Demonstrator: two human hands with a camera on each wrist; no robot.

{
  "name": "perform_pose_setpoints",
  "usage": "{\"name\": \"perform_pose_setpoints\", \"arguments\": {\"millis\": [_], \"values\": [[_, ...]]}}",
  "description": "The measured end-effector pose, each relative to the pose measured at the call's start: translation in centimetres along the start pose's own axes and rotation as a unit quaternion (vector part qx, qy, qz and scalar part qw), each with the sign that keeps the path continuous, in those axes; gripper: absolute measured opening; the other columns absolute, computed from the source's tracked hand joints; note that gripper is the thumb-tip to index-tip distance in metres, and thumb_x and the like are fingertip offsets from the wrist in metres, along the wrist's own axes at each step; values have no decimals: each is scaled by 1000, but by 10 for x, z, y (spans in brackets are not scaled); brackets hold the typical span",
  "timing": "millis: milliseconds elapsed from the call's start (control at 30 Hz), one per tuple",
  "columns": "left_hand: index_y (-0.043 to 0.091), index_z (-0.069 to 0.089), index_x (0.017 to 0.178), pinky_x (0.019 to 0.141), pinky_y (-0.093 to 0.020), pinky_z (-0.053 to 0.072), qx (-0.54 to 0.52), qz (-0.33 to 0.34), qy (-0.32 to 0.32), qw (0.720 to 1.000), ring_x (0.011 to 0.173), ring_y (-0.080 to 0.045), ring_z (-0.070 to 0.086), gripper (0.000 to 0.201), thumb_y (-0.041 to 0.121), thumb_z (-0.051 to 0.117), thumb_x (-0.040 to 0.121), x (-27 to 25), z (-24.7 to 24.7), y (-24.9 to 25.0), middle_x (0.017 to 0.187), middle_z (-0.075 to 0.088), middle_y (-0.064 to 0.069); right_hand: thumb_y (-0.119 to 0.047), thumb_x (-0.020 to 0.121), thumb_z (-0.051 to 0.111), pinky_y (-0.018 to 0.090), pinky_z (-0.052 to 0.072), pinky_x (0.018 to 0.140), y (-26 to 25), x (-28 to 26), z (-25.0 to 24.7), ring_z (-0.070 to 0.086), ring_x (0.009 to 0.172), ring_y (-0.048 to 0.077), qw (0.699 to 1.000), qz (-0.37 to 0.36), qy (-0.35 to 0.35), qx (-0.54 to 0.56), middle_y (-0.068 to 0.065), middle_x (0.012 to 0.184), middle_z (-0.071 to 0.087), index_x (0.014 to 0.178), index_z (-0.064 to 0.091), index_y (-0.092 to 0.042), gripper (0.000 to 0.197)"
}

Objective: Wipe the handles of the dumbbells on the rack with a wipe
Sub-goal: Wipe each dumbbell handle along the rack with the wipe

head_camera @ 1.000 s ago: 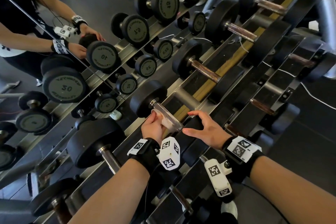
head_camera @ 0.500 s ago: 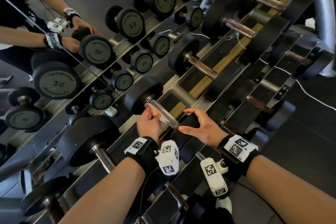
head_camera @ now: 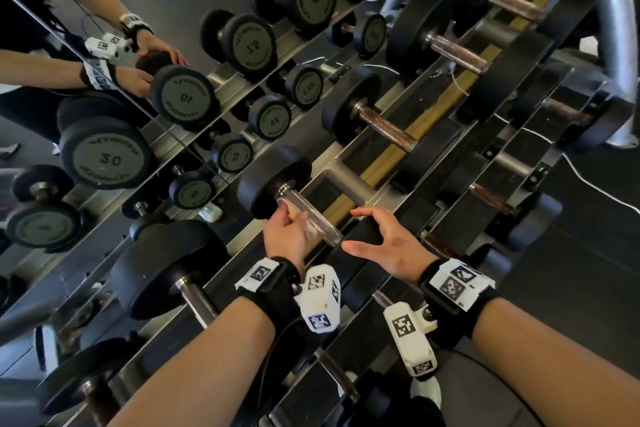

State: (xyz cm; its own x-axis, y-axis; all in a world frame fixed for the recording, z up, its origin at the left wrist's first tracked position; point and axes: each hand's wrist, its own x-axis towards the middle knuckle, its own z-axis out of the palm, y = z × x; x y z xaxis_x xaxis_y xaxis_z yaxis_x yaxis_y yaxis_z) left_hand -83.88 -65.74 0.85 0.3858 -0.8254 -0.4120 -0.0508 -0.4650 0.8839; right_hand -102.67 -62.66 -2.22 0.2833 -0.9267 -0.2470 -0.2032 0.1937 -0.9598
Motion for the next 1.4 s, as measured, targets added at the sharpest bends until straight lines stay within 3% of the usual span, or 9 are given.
{"name": "perform_pose_setpoints", "arguments": {"millis": [167,333,467,633,833,967,1133,1267,1400], "values": [[14,65,125,96,-48,53,14,-62,-102,993,104,-27,69,36,-1,48,98,-22,-6,-20,110,73,-11,-52,75,79,44,42,110,-1,-1,0,48,124,10,1000,-7,5,-3,-22,127,43,130,47,-39,65],[11,56,132,76,-27,57,10,-42,-15,999,94,-20,65,42,-5,43,97,10,-11,5,110,67,-10,-65,67,74,44,41,111,-2,-1,0,47,125,9,1000,-4,3,-10,-22,127,43,131,48,-38,74],[14,57,134,91,-37,54,13,-31,-15,999,101,-24,65,53,-12,40,90,-3,2,3,113,68,-14,-60,68,77,45,42,110,-3,-1,1,49,125,12,1000,-2,10,3,-17,129,45,132,49,-34,74],[9,57,130,69,-30,58,-49,-86,-102,990,99,-27,69,55,-19,33,89,-25,-3,-8,110,70,-17,-50,76,79,44,40,112,-5,-2,1,47,126,11,1000,-2,4,-4,-20,128,44,130,48,-39,63],[11,46,142,91,-42,55,-58,-69,-68,994,112,-33,61,66,-21,33,85,-4,-3,10,125,61,-21,-46,79,78,44,39,112,-10,-4,0,46,128,12,1000,6,5,-10,-12,133,44,133,47,-34,64],[16,41,147,108,-55,40,-36,-74,-73,994,125,-38,53,70,-19,32,87,-12,3,6,135,55,-22,-45,79,78,45,40,112,-12,-6,0,46,128,14,1000,13,1,-6,-11,133,43,133,46,-35,63],[17,51,138,95,-48,53,-54,-105,-136,984,110,-31,66,61,-17,32,92,-32,-12,-3,117,69,-17,-43,79,78,44,38,113,-14,-5,0,46,128,13,1000,14,2,-8,-14,131,43,133,47,-35,62],[13,55,133,97,-47,51,-89,-74,-107,988,112,-33,63,55,-17,31,93,-20,-11,14,119,66,-19,-43,79,78,42,38,114,-11,-4,-1,45,129,12,1000,15,-1,-11,-14,132,43,131,48,-37,61],[12,54,128,74,-25,54,-3,-18,-70,997,80,-3,67,44,-13,41,95,-20,-2,15,102,66,-10,-46,78,79,23,36,107,-7,-3,0,45,128,7,1000,5,9,-18,-18,130,44,131,49,-37,61]]}}
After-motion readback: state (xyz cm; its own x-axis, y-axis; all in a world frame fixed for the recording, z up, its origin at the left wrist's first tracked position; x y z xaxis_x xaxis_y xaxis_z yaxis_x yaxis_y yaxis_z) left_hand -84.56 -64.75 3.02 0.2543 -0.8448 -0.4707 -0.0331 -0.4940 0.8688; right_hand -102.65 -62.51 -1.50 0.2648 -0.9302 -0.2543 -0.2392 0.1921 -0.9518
